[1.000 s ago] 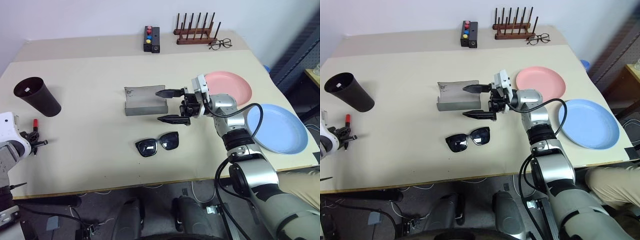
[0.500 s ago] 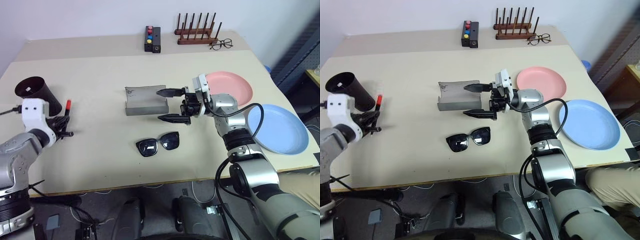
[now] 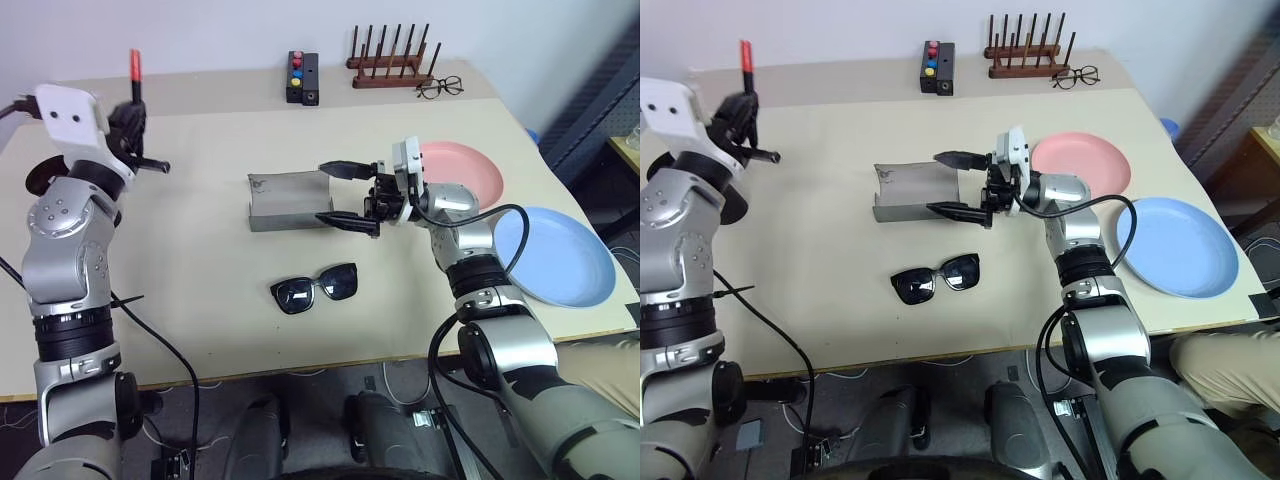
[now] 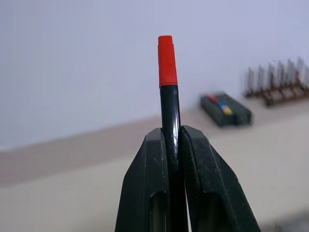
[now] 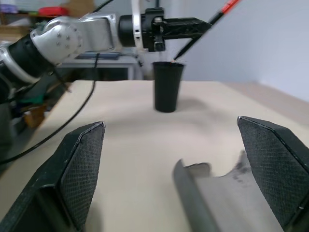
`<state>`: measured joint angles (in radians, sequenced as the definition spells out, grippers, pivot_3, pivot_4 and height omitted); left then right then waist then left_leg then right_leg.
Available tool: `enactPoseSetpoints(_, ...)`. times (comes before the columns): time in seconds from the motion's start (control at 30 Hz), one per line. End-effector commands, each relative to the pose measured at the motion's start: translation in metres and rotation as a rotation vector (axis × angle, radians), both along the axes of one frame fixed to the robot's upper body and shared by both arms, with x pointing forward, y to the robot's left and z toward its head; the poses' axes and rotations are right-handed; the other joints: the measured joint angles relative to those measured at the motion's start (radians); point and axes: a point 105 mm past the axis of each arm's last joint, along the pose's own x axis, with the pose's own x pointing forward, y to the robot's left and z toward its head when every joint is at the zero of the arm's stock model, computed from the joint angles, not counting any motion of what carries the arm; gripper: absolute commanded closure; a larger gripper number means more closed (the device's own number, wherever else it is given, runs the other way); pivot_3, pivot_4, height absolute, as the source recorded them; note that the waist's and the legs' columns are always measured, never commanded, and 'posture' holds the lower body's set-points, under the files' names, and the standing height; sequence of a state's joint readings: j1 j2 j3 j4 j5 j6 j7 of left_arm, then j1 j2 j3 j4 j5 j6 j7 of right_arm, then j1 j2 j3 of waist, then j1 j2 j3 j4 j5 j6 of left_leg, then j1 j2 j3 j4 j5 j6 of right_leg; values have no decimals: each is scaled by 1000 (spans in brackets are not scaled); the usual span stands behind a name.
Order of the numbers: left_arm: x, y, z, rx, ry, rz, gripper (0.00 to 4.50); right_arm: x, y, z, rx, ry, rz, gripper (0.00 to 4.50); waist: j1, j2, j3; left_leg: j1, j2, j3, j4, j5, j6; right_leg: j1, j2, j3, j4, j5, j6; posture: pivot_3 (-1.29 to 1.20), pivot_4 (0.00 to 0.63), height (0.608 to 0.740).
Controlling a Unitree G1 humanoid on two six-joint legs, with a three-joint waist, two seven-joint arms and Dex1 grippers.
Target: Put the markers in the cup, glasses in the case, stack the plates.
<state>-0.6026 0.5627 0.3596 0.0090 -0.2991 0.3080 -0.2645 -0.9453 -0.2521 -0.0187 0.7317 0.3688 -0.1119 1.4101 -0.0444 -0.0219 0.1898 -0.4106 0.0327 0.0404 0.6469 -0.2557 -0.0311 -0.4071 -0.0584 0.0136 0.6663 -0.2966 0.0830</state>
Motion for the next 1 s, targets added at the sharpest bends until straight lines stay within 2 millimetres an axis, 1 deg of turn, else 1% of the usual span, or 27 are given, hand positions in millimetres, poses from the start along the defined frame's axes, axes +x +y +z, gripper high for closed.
enactPoseSetpoints(0.03, -21, 34, 36, -61, -184, 108, 4411, 1, 2, 30, 83, -60, 5, 0, 0, 0, 0, 0, 0, 0, 0, 0, 0, 0, 0, 0, 0, 0, 0, 0, 150, 740)
enactPoseSetpoints(0.13, -37, 56, 47, -81, -268, 176, 4411, 3, 2, 41, 132, -54, 4, 0, 1, 0, 0, 0, 1, 1, 0, 0, 0, 0, 0, 0, 0, 0, 0, 0, 150, 740)
enactPoseSetpoints(0.27, -54, 78, 53, -83, -344, 275, 4411, 1, 4, 44, 149, -51, 31, 0, 3, 0, 0, 0, 0, 1, 0, 0, 0, 0, 0, 0, 0, 0, 0, 0, 150, 740)
enactPoseSetpoints(0.43, -69, 94, 51, -47, -383, 386, 4411, -2, 8, 40, 142, -47, 56, 0, 7, 0, 0, 0, 0, 1, 1, 0, 1, 0, 0, 0, 0, 1, 1, 0, 150, 740)
enactPoseSetpoints(0.53, -74, 98, 47, -2, -387, 443, 4411, -3, 9, 39, 139, -45, 63, 0, 5, 0, 0, 0, 0, 1, 1, 0, 1, 0, 0, 0, 0, 1, 1, 0, 150, 740)
enactPoseSetpoints(0.57, -75, 98, 45, 37, -384, 471, 4411, -3, 10, 38, 139, -44, 64, 0, 5, 0, 0, 0, 0, 1, 1, 0, 1, 0, 0, 0, 1, 1, 1, 0, 150, 740)
enactPoseSetpoints(0.7, -70, 90, 37, 158, -382, 538, 4411, -3, 10, 38, 138, -42, 68, 0, 6, 0, 0, 0, 0, 1, 1, 0, 1, 0, 0, 0, 0, 1, 1, 0, 150, 740)
enactPoseSetpoints(0.9, -55, 84, 33, 209, -407, 586, 4411, -4, 9, 37, 136, -41, 65, 0, 9, 0, 0, 0, 0, 1, 1, 0, 1, 0, 0, 0, 1, 1, 1, 0, 150, 740)
enactPoseSetpoints(1.0, -47, 89, 27, 218, -394, 612, 4411, -4, 8, 36, 135, -39, 61, 0, 9, 0, 0, 0, 0, 1, 1, 0, 1, 0, 0, 0, 1, 1, 1, 0, 150, 740)
